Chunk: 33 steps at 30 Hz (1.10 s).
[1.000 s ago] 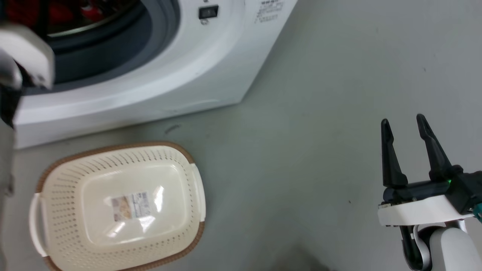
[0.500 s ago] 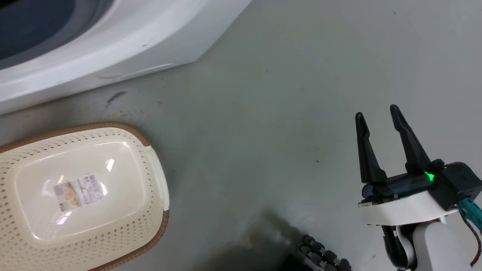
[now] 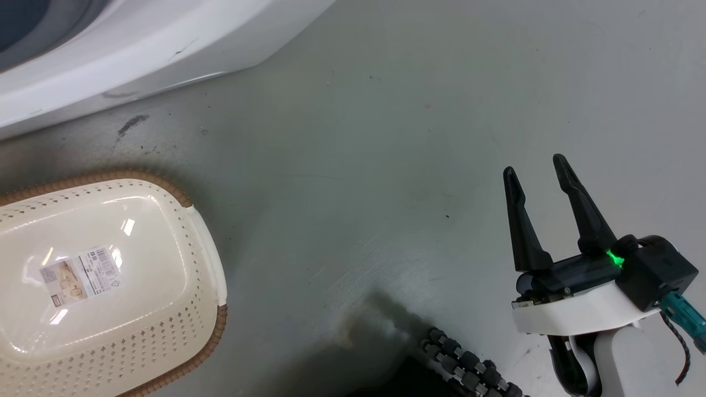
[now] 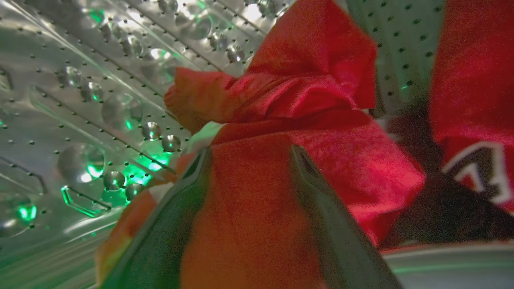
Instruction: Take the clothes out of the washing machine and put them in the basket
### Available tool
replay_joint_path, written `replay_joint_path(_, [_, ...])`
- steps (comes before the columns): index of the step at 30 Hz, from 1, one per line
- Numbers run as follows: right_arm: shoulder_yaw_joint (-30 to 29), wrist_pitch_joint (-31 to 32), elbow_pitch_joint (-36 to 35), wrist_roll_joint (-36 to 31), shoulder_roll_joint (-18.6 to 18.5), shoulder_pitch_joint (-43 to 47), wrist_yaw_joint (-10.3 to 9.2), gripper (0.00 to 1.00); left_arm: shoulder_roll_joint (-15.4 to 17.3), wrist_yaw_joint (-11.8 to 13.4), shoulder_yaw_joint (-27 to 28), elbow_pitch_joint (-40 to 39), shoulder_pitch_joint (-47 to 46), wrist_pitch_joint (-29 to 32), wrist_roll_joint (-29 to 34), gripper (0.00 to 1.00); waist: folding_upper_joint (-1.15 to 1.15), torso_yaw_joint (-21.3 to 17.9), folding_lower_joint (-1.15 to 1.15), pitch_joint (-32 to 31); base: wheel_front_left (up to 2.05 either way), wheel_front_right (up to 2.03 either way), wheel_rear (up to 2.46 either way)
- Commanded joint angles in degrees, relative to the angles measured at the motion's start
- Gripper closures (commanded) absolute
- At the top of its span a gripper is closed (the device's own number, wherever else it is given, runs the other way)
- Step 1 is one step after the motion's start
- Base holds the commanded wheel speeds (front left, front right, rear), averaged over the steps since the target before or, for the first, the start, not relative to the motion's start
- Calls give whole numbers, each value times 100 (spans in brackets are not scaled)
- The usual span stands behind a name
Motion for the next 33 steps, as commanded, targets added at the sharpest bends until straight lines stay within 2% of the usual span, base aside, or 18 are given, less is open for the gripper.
replay_joint_path(1, [19,-14,-25,21,8,-44,-4,0,67,7,5,8,63,6,-3,0,0,-7,-1,23,0,0,0])
replay_joint_path(6, [32,-14,-51,33,7,-91,-4,0,76,7,20,47,205,114,-174,0,0,1,-1,84,0,0,0])
replay_joint_path(7, [26,-14,-54,27,8,-97,-4,0,30,8,-2,42,252,160,-266,100,0,14,-1,86,0,0,0])
replay_joint_path(12, [13,-14,-30,-37,7,-142,-5,0,44,7,-73,-142,323,-58,-466,100,0,87,-1,49,0,0,0])
replay_joint_path(18, [-49,-14,15,-132,8,-170,-4,0,-82,19,-79,-175,441,-939,-502,100,0,212,-1,-205,0,0,0])
replay_joint_path(22, [-175,-14,45,-255,6,-173,-4,0,-288,20,-55,-70,576,-1726,-569,100,0,349,-1,-474,0,0,0])
replay_joint_path(33, [-556,-14,188,-754,5,-4,-5,0,-1135,73,149,383,1633,-4581,-971,100,0,953,-1,-1617,0,0,0])
